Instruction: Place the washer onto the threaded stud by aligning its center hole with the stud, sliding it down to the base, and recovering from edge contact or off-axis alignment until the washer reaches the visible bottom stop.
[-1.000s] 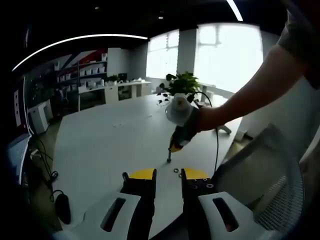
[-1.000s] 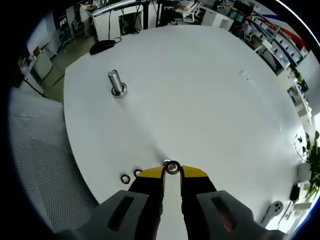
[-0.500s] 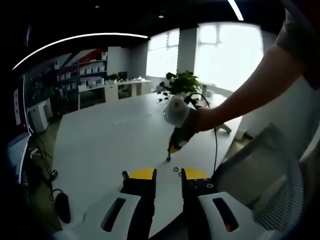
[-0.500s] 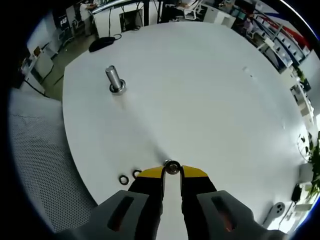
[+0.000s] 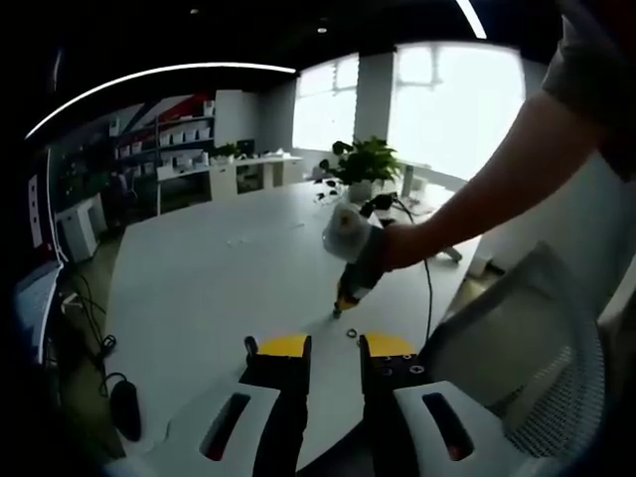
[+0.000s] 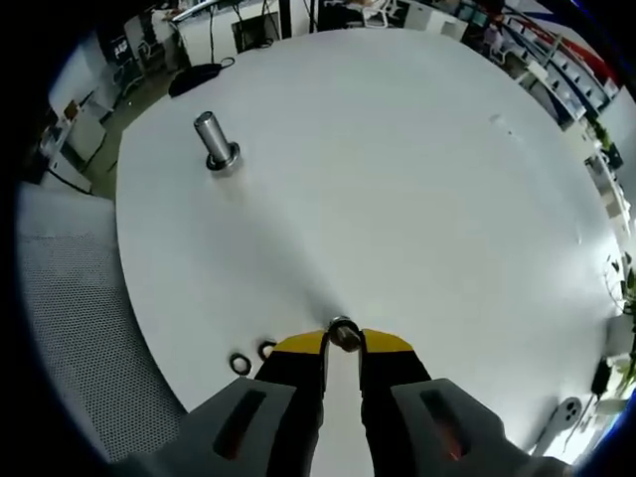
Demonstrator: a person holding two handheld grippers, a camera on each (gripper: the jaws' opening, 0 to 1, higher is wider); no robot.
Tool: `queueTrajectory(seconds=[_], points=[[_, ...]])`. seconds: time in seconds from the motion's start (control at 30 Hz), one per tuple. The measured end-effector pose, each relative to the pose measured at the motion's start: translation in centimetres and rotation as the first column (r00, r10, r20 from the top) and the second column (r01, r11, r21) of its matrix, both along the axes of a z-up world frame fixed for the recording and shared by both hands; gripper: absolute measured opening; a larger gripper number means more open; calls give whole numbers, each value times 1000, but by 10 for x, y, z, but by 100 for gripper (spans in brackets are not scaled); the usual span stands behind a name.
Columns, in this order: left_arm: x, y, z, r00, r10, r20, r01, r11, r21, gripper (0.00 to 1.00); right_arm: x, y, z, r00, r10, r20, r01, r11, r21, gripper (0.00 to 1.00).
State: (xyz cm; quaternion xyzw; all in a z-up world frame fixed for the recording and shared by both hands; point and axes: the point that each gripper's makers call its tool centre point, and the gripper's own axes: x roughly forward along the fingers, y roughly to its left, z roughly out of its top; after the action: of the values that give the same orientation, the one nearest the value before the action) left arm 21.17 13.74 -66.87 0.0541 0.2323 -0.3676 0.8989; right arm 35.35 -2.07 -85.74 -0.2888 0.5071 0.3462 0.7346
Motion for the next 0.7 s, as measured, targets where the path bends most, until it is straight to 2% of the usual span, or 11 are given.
queueTrajectory(seconds=[0.4, 0.7], points=[[0, 1, -1, 1000, 8, 0, -8, 1000, 8, 17, 0, -1, -13, 1000, -1, -17, 1, 1000, -11, 14], [1, 1, -2, 1000, 6, -2, -6, 1000, 13, 17, -4, -1, -10, 999, -27, -27, 27, 999, 18, 16]])
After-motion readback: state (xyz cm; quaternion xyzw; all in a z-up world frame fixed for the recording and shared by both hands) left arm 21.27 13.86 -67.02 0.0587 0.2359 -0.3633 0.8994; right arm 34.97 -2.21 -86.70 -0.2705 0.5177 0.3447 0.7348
